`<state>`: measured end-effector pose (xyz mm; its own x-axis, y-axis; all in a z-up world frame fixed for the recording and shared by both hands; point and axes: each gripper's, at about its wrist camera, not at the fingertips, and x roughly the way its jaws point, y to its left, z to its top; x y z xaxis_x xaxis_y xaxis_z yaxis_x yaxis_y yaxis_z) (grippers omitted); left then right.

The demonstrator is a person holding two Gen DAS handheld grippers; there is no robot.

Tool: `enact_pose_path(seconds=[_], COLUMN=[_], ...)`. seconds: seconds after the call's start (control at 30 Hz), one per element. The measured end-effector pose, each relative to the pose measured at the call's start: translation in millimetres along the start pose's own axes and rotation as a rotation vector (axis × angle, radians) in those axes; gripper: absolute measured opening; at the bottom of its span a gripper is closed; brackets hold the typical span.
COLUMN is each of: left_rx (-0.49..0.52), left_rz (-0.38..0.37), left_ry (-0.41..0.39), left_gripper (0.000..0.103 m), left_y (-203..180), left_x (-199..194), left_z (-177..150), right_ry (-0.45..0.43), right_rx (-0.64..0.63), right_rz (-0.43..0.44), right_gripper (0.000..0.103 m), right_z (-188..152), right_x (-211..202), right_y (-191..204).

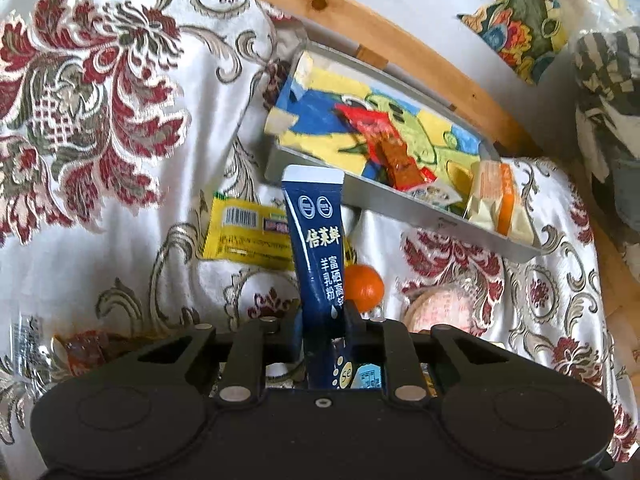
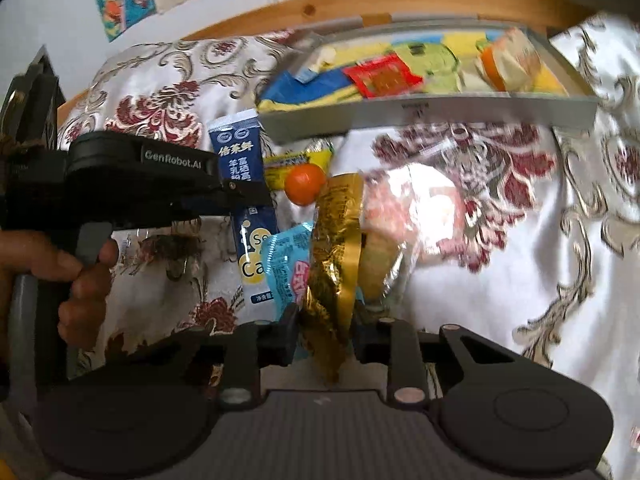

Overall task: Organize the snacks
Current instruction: 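Lift the blue stick with the left tool while the right tool carries the gold pouch toward the tray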

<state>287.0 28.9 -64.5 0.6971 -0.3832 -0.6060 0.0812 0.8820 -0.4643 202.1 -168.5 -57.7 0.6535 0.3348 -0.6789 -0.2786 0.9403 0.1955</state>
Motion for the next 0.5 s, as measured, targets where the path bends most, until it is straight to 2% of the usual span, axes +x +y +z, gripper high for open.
enact_pose_path(seconds=[0.27, 0.43, 0.5], left_rx=[-0.031, -0.062, -0.058], left_rz=[0.005, -0.007, -0.013], left_ry=[-0.064, -0.121, -0.136], left_gripper=[0.020, 0.016, 0.015], left_y=[7.0, 10.4, 9.2], left_x=[-8.9, -19.2, -22.7], left_z=[4.8, 12.6, 14.8], right_ry=[-0.071, -0.148, -0.160], right_rx=[-0.122, -0.182, -0.192], right_rz=[-0.020, -0.042, -0.049], right_gripper=[0.026, 0.018, 0.018], right_z=[-4.3, -4.3, -2.7], right_x=[-2.9, -11.9, -11.7], right_y=[8.8, 15.2, 15.3])
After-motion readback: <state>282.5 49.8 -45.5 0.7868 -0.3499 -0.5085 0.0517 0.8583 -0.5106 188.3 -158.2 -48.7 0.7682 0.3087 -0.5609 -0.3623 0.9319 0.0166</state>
